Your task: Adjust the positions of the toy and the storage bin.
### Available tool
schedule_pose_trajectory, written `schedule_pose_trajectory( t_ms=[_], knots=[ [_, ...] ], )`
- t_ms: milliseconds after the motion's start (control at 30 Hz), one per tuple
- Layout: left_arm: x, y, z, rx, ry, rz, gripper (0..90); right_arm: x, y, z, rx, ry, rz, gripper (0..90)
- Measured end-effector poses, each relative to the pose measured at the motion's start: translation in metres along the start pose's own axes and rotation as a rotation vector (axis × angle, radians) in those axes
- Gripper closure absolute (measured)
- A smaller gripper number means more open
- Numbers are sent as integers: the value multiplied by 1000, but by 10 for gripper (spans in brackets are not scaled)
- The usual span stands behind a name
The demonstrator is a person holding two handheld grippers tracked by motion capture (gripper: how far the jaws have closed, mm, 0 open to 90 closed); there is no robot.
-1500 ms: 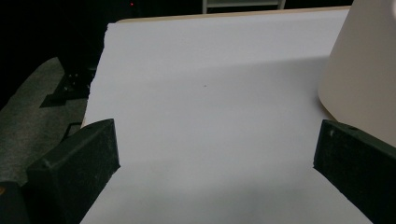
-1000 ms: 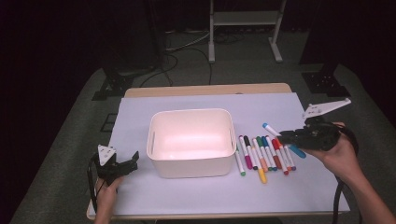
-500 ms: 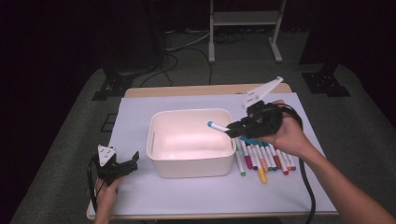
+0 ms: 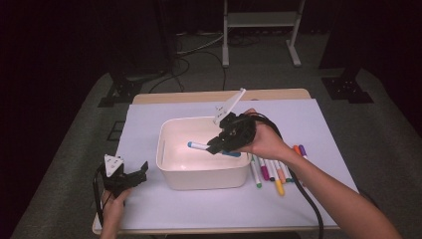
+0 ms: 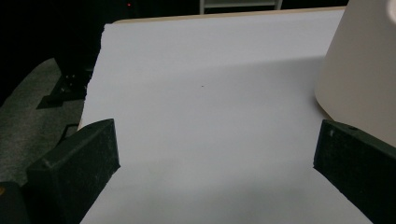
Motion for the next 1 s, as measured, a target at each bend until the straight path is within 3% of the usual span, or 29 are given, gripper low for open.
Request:
schedule_pose_trajectory(
  t_ms=[300, 1000],
  knots=[
    [0, 1, 0, -2, 0, 2, 0, 41, -18, 0, -14, 61, 49, 756],
    [0, 1, 0, -7, -3, 2, 0, 90, -31, -17, 24, 215, 128, 756]
  ],
)
Point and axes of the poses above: each handheld gripper's, and its own axes: x roughly forward along the jaws, z roughly out of its top, y roughly to its left, the point moved 9 cm from there along x, roughly forward along the jaws, and after that the axes turned 15 degrees about z, right-handed, at the moved point
